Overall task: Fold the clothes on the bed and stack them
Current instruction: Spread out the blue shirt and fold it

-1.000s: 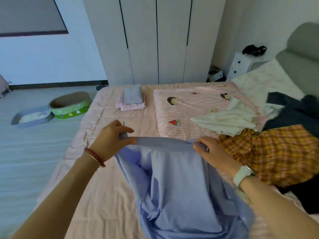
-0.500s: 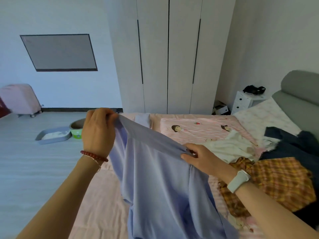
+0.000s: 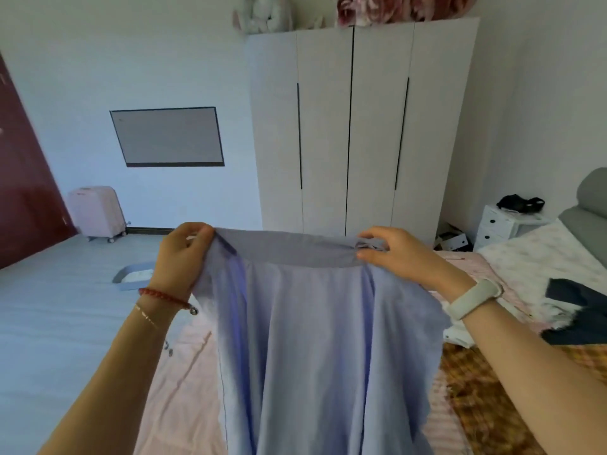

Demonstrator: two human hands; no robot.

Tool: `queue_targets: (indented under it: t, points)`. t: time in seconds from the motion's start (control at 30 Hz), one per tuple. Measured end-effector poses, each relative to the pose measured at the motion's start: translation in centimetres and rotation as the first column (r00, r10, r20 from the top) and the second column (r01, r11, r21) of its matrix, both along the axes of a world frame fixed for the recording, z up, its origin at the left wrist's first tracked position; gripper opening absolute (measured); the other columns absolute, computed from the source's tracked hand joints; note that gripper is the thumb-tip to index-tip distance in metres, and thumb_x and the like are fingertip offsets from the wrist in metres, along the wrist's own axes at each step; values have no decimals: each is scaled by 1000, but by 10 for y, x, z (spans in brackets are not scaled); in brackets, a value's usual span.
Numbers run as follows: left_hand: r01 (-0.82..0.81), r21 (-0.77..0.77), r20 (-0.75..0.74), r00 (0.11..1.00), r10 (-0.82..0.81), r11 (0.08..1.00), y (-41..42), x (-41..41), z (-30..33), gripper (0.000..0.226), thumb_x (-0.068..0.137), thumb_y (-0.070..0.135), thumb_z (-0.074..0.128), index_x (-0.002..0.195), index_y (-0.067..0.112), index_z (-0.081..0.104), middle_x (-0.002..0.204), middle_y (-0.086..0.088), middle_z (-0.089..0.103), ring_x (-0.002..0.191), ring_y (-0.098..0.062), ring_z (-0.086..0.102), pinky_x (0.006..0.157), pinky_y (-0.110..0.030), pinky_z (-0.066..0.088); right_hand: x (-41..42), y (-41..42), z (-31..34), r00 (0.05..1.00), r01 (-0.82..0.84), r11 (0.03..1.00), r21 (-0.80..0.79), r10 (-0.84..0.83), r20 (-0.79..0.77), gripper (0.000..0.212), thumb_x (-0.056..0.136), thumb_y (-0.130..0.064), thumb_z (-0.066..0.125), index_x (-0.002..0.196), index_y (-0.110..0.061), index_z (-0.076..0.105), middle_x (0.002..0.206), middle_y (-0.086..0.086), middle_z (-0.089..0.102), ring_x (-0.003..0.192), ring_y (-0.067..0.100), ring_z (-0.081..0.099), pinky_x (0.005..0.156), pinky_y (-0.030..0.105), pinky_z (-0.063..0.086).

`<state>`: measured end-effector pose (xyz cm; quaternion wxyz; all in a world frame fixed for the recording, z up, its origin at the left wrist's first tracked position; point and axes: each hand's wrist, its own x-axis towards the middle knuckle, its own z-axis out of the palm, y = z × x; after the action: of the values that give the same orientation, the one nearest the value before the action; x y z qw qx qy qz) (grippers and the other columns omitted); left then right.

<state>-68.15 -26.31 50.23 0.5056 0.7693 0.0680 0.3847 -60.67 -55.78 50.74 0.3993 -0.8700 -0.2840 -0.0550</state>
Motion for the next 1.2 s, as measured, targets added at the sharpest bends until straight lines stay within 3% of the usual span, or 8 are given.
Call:
queue_targets:
  t: [0.13,0.27,0.43,0.7,0.87,1.0,1.13,1.2]
  points:
    - [324,-336,197,942,-271,884,10,-26,4,24,98,8,38,100,12,62,82,11,70,83,-2,63,77,-15,52,-13,18,5,931,-53,753,656,276,-241,25,91,0,50,99,-15,68,81,-3,70,71,7,65,58,17,51]
    - [420,-181,313,882,-353,889,10,-52,24,22,87,10,51,104,17,61,91,9,72,89,-9,68,71,-22,56,-29,44,25,869,-248,529,811,491,-54,32,90,8,44,102,-13,65,91,-1,71,87,13,67,69,24,54]
    - [-21,57,303,953,3,998,7,-67,15,28,81,6,65,92,32,61,73,27,67,69,7,63,64,-7,49,-44,76,15,952,-272,780,564,133,275,33,84,3,61,103,-24,59,96,-14,62,86,-9,60,76,8,46]
    - [-430,187,410,851,328,883,29,-24,2,15,80,17,71,89,22,60,78,9,60,63,-2,58,63,-9,44,-17,140,-9,942,-76,720,689,-173,286,14,85,-7,65,85,-21,61,73,-10,61,68,16,62,60,29,52]
    - [-483,260,262,869,420,836,86,57,-22,17,82,22,68,95,11,67,79,-7,67,74,-24,62,65,-25,39,56,204,-30,964,65,733,677,-221,146,10,86,-7,62,84,-16,59,69,-10,57,64,27,59,57,37,52]
    - [-414,295,97,910,404,861,148,159,-57,22,86,27,62,102,13,64,85,-8,68,85,-29,61,66,-31,40,147,272,-64,978,146,739,658,-209,18,9,87,-3,58,88,-11,57,73,-8,57,63,13,59,49,20,51]
    - [-6,338,-380,914,142,941,215,276,-136,59,90,24,56,143,15,30,118,-16,60,108,-35,55,82,-34,40,256,335,-137,950,206,871,446,-70,-303,52,93,-5,50,142,-9,31,135,11,47,112,24,54,85,28,52]
    - [145,240,-587,809,25,960,240,310,-197,71,91,24,55,147,14,14,133,-17,50,118,-36,49,88,-32,37,287,352,-193,919,153,967,202,-64,-388,65,95,-11,47,149,-20,12,143,10,40,115,25,51,81,23,47]
